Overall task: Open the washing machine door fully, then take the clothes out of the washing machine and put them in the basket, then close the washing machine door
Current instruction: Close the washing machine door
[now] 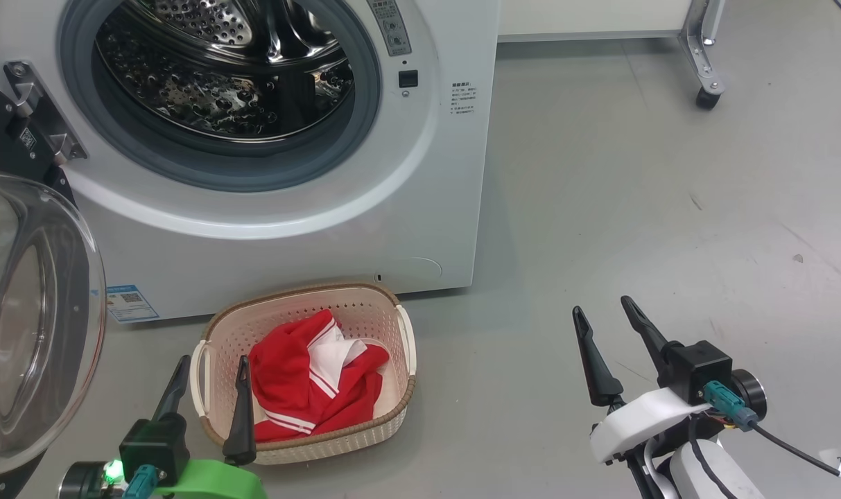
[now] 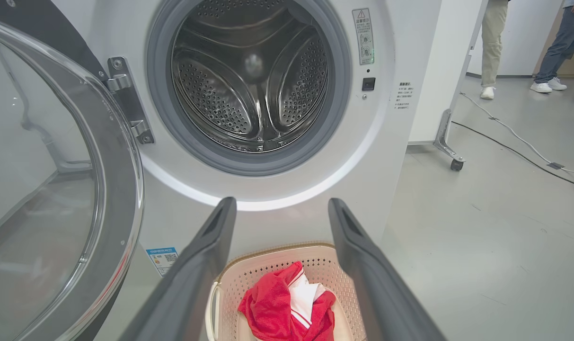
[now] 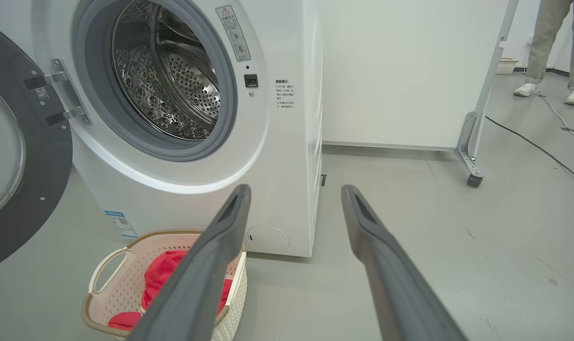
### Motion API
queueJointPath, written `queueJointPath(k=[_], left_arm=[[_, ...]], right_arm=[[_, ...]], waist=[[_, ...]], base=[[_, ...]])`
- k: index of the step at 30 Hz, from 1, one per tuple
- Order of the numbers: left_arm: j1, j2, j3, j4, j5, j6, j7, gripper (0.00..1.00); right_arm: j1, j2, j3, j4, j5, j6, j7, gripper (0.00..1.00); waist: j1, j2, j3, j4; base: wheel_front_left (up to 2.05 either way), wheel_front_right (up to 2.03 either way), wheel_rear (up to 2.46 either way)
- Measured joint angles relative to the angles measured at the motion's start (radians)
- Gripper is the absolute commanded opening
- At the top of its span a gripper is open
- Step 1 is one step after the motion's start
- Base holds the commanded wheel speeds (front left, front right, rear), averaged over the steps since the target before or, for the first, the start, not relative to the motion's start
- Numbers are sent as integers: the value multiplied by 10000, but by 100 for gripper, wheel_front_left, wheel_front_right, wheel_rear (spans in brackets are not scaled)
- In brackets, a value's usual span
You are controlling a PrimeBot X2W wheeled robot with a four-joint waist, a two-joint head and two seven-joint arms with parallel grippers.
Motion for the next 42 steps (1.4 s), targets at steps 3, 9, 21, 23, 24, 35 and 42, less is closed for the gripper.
queueJointPath(k=[3, 9, 21, 23, 24, 35, 42], left_arm=[[20, 0, 0, -4, 0, 0, 0, 100], [151, 0, -4, -27, 2, 0, 2, 100], [155, 4, -138, -58, 19, 29, 42, 100], [154, 4, -142, -58, 29, 29, 40, 100], [154, 4, -136, -58, 61, 29, 40, 100], [141, 4, -92, -71, 88, 59, -130, 100], [128, 4, -31, -65, 67, 82, -240, 100]], right_arm=[[38, 0, 0, 4, 0, 2, 0, 100], [146, 2, 2, 15, 0, 2, 0, 100], [159, 6, -224, 2, -2, -19, 0, 100], [174, -8, -286, -6, -4, -27, 0, 100], [179, -17, -303, -8, -6, -29, 0, 100], [189, -130, -468, -171, -35, -50, 0, 100], [189, -155, -564, -221, -104, -75, 0, 100]], waist=[[0, 0, -25, 13], [0, 0, -57, 44], [0, 0, -79, 267], [0, 0, -66, 382], [0, 0, -61, 448], [0, 0, 43, 1369], [0, 0, 104, 2238]], base=[[0, 0, 0], [0, 0, 0], [0, 0, 0], [0, 0, 0], [0, 0, 0], [0, 0, 0], [0, 0, 0]])
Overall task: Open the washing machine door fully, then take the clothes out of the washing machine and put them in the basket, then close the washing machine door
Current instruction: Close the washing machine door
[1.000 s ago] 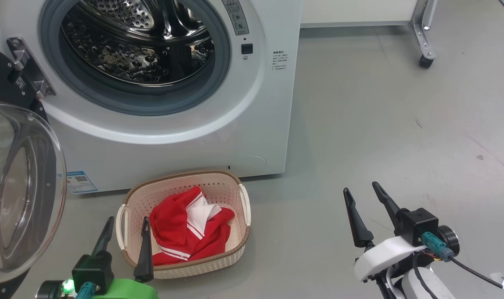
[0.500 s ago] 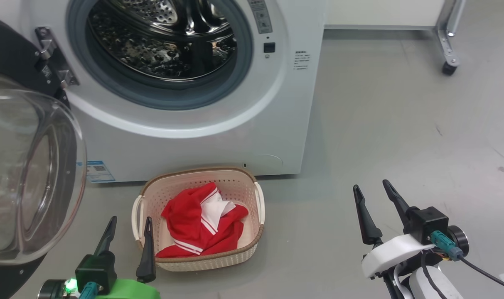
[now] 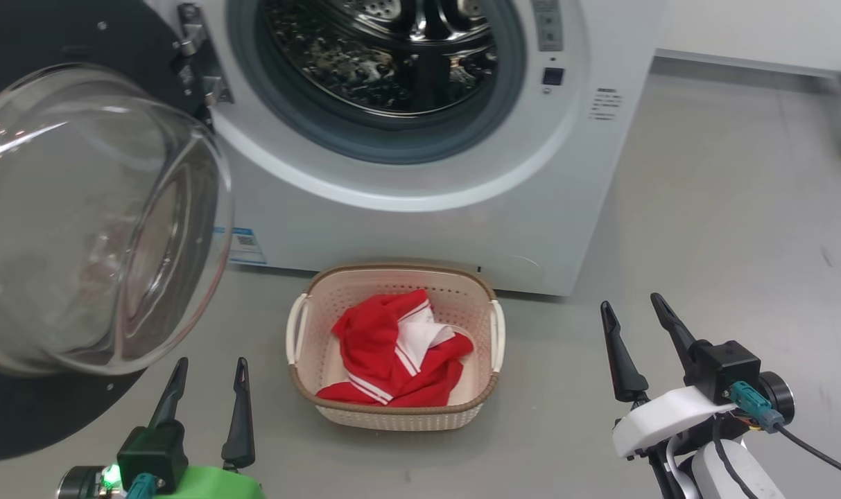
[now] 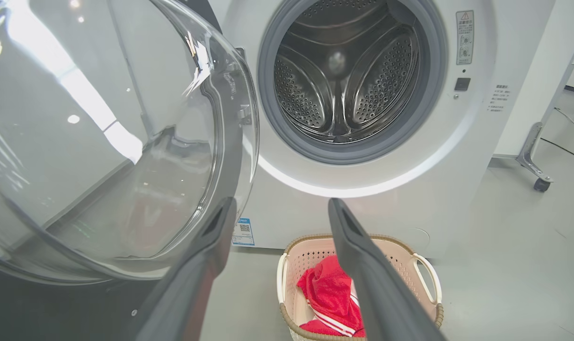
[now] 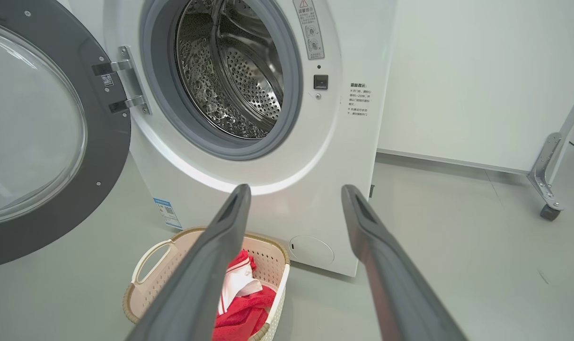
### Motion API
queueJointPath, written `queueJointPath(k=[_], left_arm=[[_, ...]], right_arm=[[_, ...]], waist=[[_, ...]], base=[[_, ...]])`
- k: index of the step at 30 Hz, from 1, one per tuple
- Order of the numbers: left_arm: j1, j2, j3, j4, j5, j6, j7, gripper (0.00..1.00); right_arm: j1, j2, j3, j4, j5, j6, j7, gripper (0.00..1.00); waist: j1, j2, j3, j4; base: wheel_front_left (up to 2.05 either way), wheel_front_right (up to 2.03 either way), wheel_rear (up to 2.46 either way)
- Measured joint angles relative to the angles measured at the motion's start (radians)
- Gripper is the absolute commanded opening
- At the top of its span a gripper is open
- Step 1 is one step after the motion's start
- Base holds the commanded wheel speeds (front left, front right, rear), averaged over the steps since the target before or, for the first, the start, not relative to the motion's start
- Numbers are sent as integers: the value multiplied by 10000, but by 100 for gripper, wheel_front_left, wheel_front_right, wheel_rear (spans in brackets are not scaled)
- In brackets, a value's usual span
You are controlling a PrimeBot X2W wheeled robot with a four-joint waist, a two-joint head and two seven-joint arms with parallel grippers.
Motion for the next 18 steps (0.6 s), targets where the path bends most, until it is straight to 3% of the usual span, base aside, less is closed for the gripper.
queueJointPath(k=[18], left_arm=[[-2, 0, 291, 244, -117, 17, -163, 100]], right_arm=[[143, 40, 144, 38, -15, 105, 0, 100]], waist=[[0, 0, -92, 2479]], base=[[0, 0, 0]])
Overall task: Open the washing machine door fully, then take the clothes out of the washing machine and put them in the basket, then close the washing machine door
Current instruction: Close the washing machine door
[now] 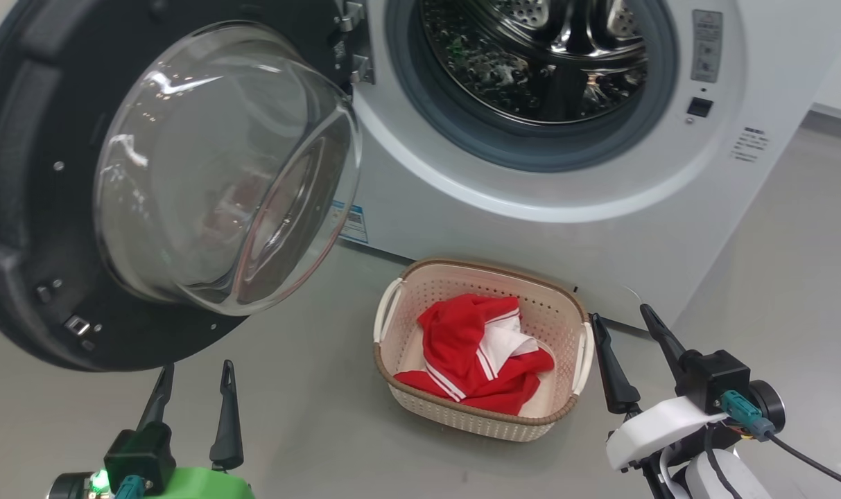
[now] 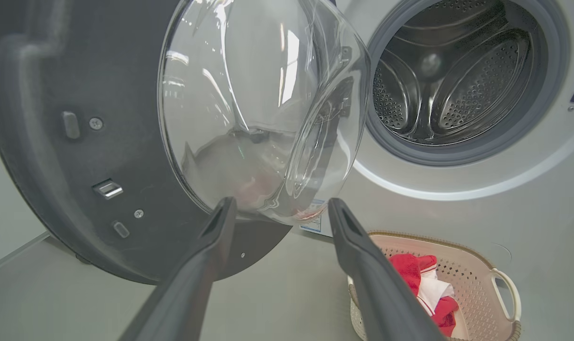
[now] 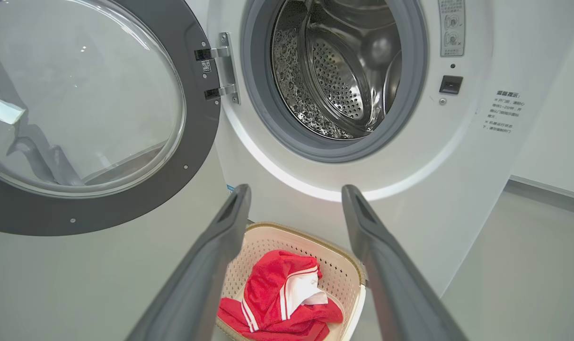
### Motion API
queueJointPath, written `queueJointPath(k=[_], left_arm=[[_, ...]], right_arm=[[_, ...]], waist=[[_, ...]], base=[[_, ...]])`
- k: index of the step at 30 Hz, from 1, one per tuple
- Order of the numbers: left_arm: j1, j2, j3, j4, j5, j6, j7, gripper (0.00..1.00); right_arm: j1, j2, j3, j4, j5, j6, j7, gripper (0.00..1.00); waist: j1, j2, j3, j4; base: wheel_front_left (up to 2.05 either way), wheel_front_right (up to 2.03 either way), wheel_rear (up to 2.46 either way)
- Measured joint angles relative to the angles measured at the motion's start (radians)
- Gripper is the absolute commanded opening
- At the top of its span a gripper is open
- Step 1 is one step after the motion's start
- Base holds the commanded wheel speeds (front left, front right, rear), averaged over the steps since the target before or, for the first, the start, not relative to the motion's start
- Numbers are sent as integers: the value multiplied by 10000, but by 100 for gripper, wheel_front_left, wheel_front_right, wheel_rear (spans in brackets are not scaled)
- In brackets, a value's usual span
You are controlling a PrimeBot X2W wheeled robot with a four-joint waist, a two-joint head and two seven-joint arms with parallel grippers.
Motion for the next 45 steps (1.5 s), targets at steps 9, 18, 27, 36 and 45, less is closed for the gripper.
queueJointPath(k=[9, 18, 27, 36, 45], left_arm=[[25, 0, 314, -8, -59, 12, -42, 100], [33, -2, 366, -23, -59, 73, -44, 100], [36, -2, 368, -98, -58, 73, -42, 100], [38, -2, 343, -153, -71, 73, -44, 43], [41, -2, 274, -268, -230, 73, -84, 0]], right_arm=[[23, 40, 307, 140, -35, 107, 0, 100], [23, 38, 316, 207, -33, 134, 0, 100], [23, 50, 345, 226, -33, 132, 0, 100], [22, 56, 345, 238, -33, 134, 0, 100], [21, 67, 345, 240, -33, 132, 0, 100]], waist=[[0, 0, -152, 545], [0, 0, -182, 553], [0, 0, -147, 524], [0, 0, -129, 549], [0, 0, -118, 615]], base=[[0, 0, 0], [0, 0, 0], [0, 0, 0], [0, 0, 0], [0, 0, 0]])
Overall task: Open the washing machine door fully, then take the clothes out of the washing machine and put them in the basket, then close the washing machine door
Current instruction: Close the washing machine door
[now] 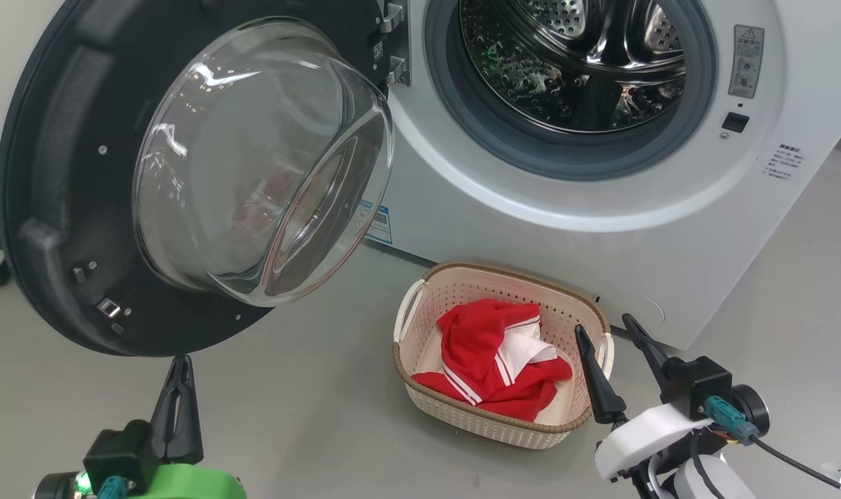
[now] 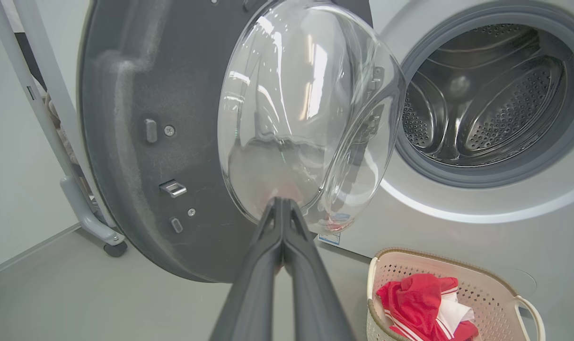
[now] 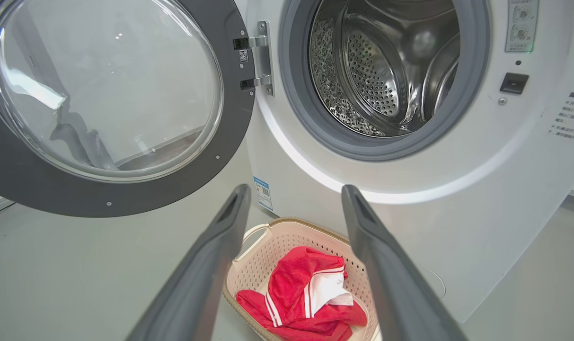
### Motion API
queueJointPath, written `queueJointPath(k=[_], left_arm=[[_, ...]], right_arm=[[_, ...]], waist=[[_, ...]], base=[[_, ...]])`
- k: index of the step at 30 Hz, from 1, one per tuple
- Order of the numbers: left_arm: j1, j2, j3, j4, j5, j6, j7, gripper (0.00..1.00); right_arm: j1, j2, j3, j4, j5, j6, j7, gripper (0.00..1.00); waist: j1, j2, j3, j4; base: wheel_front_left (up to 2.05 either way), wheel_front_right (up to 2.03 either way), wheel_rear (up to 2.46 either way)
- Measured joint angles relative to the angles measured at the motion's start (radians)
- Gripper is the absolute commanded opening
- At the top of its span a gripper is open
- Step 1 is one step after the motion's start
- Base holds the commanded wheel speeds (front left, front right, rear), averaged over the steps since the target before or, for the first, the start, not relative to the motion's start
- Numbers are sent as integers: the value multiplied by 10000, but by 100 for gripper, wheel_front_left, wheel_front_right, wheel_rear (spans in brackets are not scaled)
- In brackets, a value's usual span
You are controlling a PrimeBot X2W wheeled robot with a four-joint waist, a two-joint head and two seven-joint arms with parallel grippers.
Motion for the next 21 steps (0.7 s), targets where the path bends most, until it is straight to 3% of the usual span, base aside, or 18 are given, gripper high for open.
queueJointPath(k=[4, 13, 16, 17, 21], left_arm=[[-1, 0, 33, -213, -683, -8, -94, 0], [-26, -8, 734, -1183, -4474, -589, -314, 0], [-40, -13, 1302, -1469, -6288, -742, -370, 0], [-40, -13, 1302, -1469, -6288, -742, -370, 0], [-80, -13, 1946, -1756, -8337, -1162, -449, 0]], right_arm=[[0, 2, 0, 6, 0, 0, 0, 100], [-4, 10, -4, 12, -10, 0, 0, 100], [-5, 12, -4, 12, -27, 0, 0, 100], [-5, 12, -4, 12, -27, 0, 0, 100], [-5, 12, -2, 12, -31, -2, 0, 100]], waist=[[0, 0, 4, 44], [0, 0, 19, 137], [0, 0, 36, 144], [0, 0, 36, 144], [0, 0, 73, 140]], base=[[0, 0, 0], [0, 0, 0], [0, 0, 0], [0, 0, 0], [0, 0, 0]])
